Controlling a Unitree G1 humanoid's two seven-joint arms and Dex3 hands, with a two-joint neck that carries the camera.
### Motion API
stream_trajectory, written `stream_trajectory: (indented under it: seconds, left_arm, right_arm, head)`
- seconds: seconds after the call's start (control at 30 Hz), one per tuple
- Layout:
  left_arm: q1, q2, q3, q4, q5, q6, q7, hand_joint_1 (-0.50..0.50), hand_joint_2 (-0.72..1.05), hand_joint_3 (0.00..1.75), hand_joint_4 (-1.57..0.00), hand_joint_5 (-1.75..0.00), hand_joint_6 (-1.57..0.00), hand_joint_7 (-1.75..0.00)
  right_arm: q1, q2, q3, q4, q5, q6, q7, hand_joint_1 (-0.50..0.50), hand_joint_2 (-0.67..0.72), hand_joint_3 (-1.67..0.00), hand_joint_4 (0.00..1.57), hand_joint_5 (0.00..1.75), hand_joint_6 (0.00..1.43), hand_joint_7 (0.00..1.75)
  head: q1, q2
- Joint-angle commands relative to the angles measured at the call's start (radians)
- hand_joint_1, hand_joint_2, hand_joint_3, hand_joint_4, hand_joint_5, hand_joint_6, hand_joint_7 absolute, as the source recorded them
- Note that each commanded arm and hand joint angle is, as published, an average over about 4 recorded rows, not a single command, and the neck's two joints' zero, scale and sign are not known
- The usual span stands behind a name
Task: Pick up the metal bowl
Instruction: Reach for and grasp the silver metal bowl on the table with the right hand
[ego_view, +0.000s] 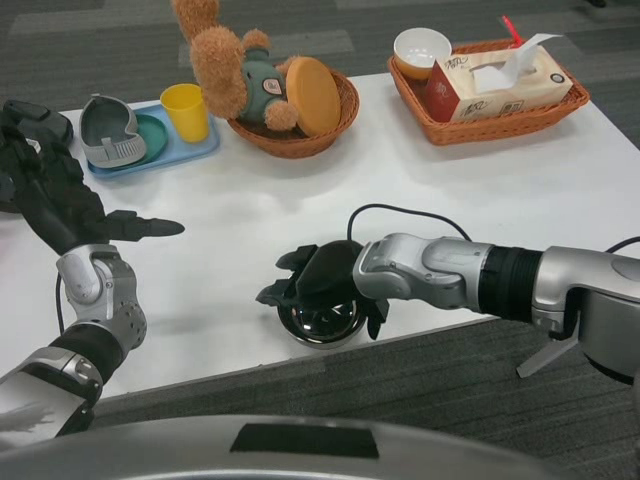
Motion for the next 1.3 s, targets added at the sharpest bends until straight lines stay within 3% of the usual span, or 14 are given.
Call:
stream_trajectory:
  seconds: [0.03,0.1,0.2,0.23,0.37,0.43,0.57,0.73,0.8,0.97,1.1,1.3]
  left_arm:
    - [0.016,0.006,0.002,-0.002,-0.001,-0.002,-0.001,-0.50,-0.72,0.09,0.00,0.00,0.00,0.00]
    - [0.017,0.005,0.002,-0.002,-0.001,-0.002,0.000,-0.50,-0.72,0.09,0.00,0.00,0.00,0.00]
    - [0.017,0.005,0.003,-0.003,-0.001,-0.002,0.001,-0.50,-0.72,0.09,0.00,0.00,0.00,0.00]
    - [0.017,0.005,0.004,-0.003,-0.001,-0.002,0.001,-0.50,-0.72,0.09,0.00,0.00,0.00,0.00]
    - [0.019,0.005,0.006,-0.003,-0.001,-0.002,0.000,-0.50,-0.72,0.09,0.00,0.00,0.00,0.00]
    - [0.020,0.005,0.007,-0.003,-0.001,-0.002,0.000,-0.50,-0.72,0.09,0.00,0.00,0.00,0.00]
    - [0.021,0.005,0.007,-0.003,-0.001,-0.002,-0.001,-0.50,-0.72,0.09,0.00,0.00,0.00,0.00]
    - [0.024,0.004,0.012,-0.006,-0.001,-0.002,0.000,-0.50,-0.72,0.09,0.00,0.00,0.00,0.00]
    - [0.025,0.003,0.013,-0.006,-0.001,-0.002,0.000,-0.50,-0.72,0.09,0.00,0.00,0.00,0.00]
    - [0.026,-0.002,0.014,-0.007,-0.001,-0.002,0.000,-0.50,-0.68,0.09,0.00,0.00,0.00,0.00]
    - [0.026,-0.008,0.014,-0.006,-0.001,-0.002,-0.001,-0.50,-0.72,0.09,0.00,0.00,0.00,0.00]
    - [0.027,-0.010,0.005,-0.007,0.004,-0.001,-0.003,-0.50,-0.66,0.09,0.00,0.00,0.00,0.00]
  right_arm:
    - [-0.015,0.004,0.007,0.015,-0.006,0.004,-0.002,-0.31,-0.41,-0.71,0.00,0.00,0.06,0.87]
    - [-0.010,0.005,-0.005,0.015,-0.012,0.000,-0.010,-0.34,-0.46,-0.79,0.01,0.00,0.14,1.12]
    - [0.008,0.004,-0.033,0.012,-0.028,-0.014,-0.034,-0.38,-0.48,-0.93,0.10,0.02,0.53,1.48]
    - [0.019,0.003,-0.048,0.011,-0.037,-0.022,-0.042,-0.38,-0.48,-0.95,0.14,0.05,0.64,1.54]
    - [0.077,0.004,-0.130,0.009,-0.077,-0.054,-0.075,-0.38,-0.54,-1.03,0.65,0.56,1.15,1.68]
    - [0.091,0.006,-0.154,0.008,-0.083,-0.058,-0.077,-0.39,-0.54,-1.03,0.81,0.70,1.24,1.68]
    - [0.138,0.008,-0.243,-0.002,-0.108,-0.060,-0.077,-0.42,-0.54,-1.03,0.98,0.85,1.33,1.75]
    - [0.227,0.021,-0.404,-0.055,-0.197,-0.062,-0.082,-0.42,-0.53,-0.95,1.33,1.04,1.42,1.71]
    - [0.257,0.031,-0.460,-0.079,-0.228,-0.060,-0.084,-0.42,-0.49,-0.95,1.39,1.07,1.43,1.68]
    - [0.328,0.086,-0.632,-0.126,-0.334,-0.031,-0.034,-0.43,-0.48,-0.87,1.40,1.16,1.41,1.68]
    - [0.380,0.148,-0.773,-0.150,-0.406,-0.014,0.021,-0.43,-0.51,-0.87,1.38,1.16,1.37,1.68]
    - [0.436,0.216,-0.944,-0.193,-0.470,-0.004,0.040,-0.42,-0.53,-0.93,1.37,1.19,1.39,1.68]
  head:
    - [0.002,-0.001]
    - [0.001,-0.001]
    - [0.002,-0.001]
    - [0.003,-0.001]
    - [0.002,-0.001]
    - [0.005,-0.002]
    - [0.011,0.002]
    - [0.022,0.020]
    - [0.023,0.038]
    - [0.025,0.114]
    - [0.028,0.143]
    - [0.010,0.207]
